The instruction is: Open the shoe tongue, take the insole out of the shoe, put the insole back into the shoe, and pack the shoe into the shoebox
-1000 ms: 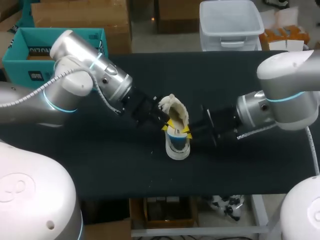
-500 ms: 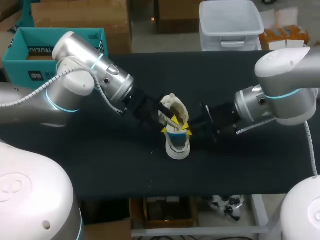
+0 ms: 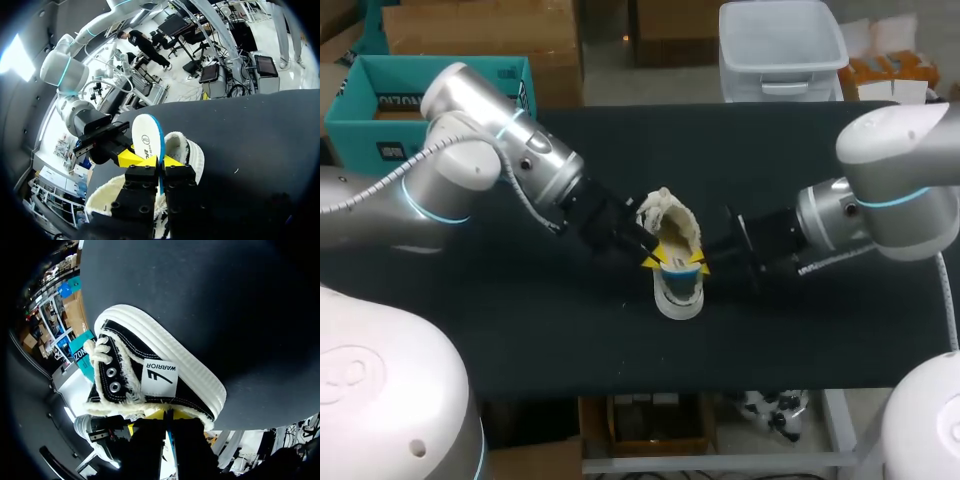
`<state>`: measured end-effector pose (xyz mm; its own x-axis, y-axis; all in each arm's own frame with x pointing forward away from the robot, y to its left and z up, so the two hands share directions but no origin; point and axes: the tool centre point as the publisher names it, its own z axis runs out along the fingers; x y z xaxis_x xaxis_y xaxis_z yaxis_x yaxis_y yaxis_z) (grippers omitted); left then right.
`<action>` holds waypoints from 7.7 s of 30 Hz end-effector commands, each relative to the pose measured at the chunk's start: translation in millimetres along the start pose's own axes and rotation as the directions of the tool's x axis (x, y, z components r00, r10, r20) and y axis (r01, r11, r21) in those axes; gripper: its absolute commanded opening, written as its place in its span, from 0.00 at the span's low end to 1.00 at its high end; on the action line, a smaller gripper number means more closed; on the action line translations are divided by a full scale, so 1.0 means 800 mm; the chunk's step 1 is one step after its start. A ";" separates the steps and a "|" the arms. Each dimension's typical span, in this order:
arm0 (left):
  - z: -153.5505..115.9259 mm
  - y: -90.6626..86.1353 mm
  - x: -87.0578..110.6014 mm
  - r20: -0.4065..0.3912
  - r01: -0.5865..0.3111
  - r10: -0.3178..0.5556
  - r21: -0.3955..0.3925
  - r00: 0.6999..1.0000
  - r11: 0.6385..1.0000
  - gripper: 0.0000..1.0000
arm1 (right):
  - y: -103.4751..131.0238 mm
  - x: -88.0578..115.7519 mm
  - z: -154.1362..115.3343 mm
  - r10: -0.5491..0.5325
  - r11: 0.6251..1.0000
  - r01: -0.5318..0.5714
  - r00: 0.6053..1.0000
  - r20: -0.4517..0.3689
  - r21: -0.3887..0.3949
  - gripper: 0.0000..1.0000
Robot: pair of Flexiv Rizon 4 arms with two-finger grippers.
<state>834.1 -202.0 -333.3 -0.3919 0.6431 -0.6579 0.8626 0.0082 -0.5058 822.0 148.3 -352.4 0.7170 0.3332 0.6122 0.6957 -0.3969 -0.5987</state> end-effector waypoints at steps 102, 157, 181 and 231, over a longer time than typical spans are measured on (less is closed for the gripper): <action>-0.192 -0.002 0.039 0.114 0.634 -0.696 -0.536 0.709 0.558 1.00 | -0.052 -0.011 -0.007 -0.110 0.864 0.279 0.917 0.384 -0.418 0.00; -0.171 -0.020 0.041 0.618 0.836 -0.784 -0.464 0.068 -0.293 1.00 | 0.006 -0.023 -0.078 -0.600 0.653 0.738 0.640 0.479 -0.168 0.23; -0.117 -0.020 0.048 0.804 0.746 -0.558 -0.242 -0.204 -0.620 1.00 | 0.048 -0.004 -0.122 -0.662 0.634 0.762 0.445 0.603 0.133 1.00; -0.030 0.075 0.025 0.731 0.585 -0.096 0.451 -0.675 -0.674 0.51 | 0.135 -0.002 -0.243 -0.765 0.260 0.831 -0.134 0.630 0.492 1.00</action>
<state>880.5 -169.3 -357.6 -0.0555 -0.9959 0.0718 -0.9528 0.0313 -0.3020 886.6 -57.3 -317.8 -0.5940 0.8033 0.0429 0.8028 0.5885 0.0963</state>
